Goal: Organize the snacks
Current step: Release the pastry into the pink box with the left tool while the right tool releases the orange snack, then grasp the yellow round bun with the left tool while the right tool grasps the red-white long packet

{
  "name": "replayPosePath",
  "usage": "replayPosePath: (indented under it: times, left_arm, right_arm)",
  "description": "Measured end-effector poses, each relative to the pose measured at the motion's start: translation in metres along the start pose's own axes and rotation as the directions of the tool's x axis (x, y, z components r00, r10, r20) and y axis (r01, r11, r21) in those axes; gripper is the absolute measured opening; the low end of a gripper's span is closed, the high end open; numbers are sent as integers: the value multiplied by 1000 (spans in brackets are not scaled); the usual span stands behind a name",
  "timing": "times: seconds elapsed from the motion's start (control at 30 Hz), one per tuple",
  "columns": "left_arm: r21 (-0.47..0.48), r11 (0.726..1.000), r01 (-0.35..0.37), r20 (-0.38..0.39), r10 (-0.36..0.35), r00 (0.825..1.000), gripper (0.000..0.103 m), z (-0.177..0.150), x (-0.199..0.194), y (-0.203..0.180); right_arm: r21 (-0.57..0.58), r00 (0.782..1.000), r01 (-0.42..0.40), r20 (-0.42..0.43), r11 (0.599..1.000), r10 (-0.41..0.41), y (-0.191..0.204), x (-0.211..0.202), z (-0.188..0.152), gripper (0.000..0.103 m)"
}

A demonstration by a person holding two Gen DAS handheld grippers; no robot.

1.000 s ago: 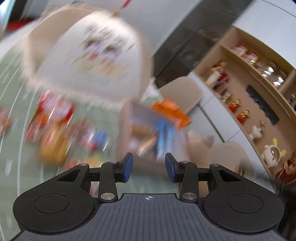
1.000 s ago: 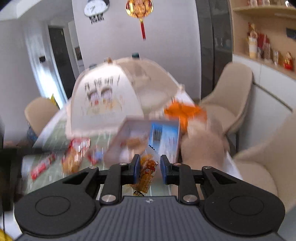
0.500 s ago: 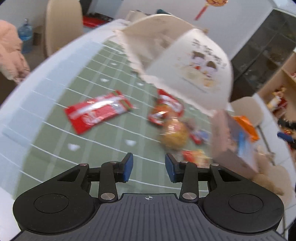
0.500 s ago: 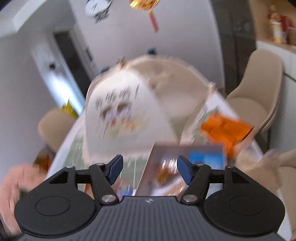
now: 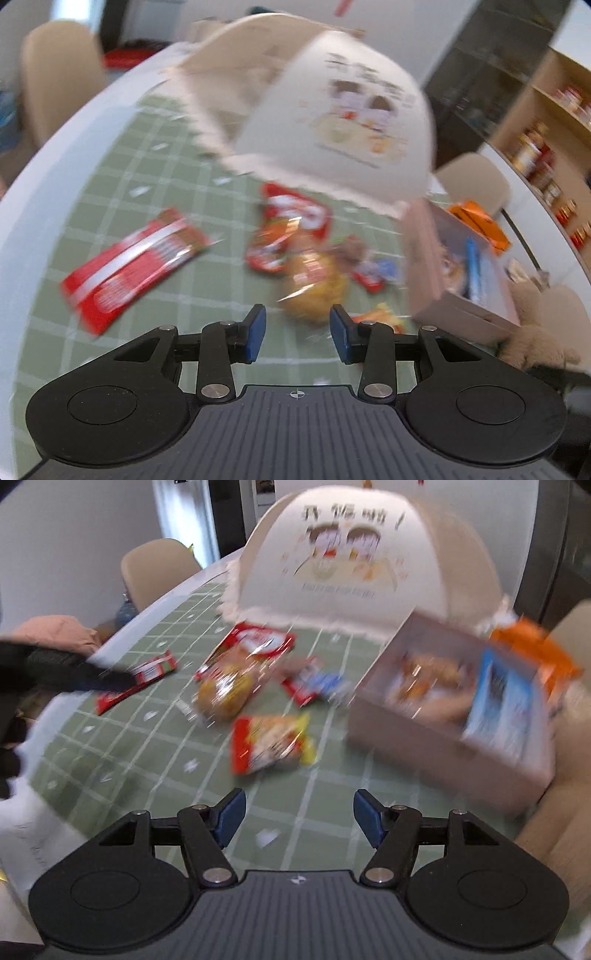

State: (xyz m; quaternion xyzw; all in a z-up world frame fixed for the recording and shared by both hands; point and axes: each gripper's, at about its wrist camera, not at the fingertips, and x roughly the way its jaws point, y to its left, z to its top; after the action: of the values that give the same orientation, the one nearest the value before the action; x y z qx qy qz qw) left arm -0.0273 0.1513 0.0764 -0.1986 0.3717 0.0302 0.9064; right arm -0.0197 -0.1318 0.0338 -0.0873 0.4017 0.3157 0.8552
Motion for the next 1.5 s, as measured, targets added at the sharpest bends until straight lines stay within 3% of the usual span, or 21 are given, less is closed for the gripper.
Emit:
replayPosePath:
  times: [0.13, 0.27, 0.3, 0.37, 0.47, 0.57, 0.67, 0.8, 0.9, 1.0, 1.23, 1.27, 1.33, 1.43, 1.5]
  left_arm:
    - [173, 984, -35, -7, 36, 999, 42, 12, 35, -42]
    - [295, 947, -131, -56, 154, 986, 43, 17, 84, -63]
    - [312, 938, -153, -80, 187, 979, 45, 17, 96, -63]
    - [328, 925, -190, -89, 231, 969, 60, 15, 109, -59]
    - [285, 946, -157, -134, 202, 970, 69, 15, 117, -45]
    - [222, 968, -113, -147, 148, 978, 62, 17, 110, -29]
    - [166, 982, -88, -115, 108, 988, 58, 11, 76, -14]
    - [12, 1000, -18, -53, 19, 998, 58, -13, -3, 30]
    - [-86, 991, -100, -14, 99, 995, 57, -26, -61, 77]
    - [-197, 962, -191, 7, 196, 981, 57, -31, -106, 125]
    - [-285, 919, -274, -2, 286, 958, 57, -41, -140, 176]
    - [-286, 916, -280, -5, 291, 957, 57, -44, -141, 180]
    - [-280, 917, -285, -14, 293, 956, 57, -47, -141, 180]
    - [-271, 923, -273, -27, 276, 961, 57, -48, -138, 179]
    - [-262, 930, -259, -29, 261, 965, 57, -48, -134, 176]
  right_arm:
    - [65, 1000, -4, -22, 998, 5, -1, 1, -19, 65]
    - [120, 999, -8, -47, 993, 14, -8, -3, -31, 65]
    - [120, 999, -2, -47, 993, 8, -9, -5, -33, 65]
    - [119, 999, 17, -47, 993, -11, -11, -11, -34, 65]
    - [118, 998, 31, -55, 993, -25, -15, -16, -36, 66]
    - [105, 997, 46, -73, 993, -39, -14, -8, -30, 66]
    - [93, 997, 37, -69, 995, -30, -6, 3, -16, 66]
    - [30, 999, -20, -38, 999, 21, 30, 27, 20, 66]
    - [16, 995, -98, -29, 995, 98, 64, 52, 49, 67]
    - [79, 986, -160, -30, 984, 163, 108, 94, 78, 67]
    - [175, 991, -81, -88, 981, 98, 218, 187, 122, 68]
    - [183, 991, -71, -98, 981, 90, 226, 195, 125, 77]
    - [144, 997, -15, -67, 990, 24, 246, 206, 132, 79]
    - [-17, 996, 50, -69, 999, -51, 265, 218, 132, 78]
    - [-118, 998, 24, -62, 993, -32, 264, 209, 122, 63]
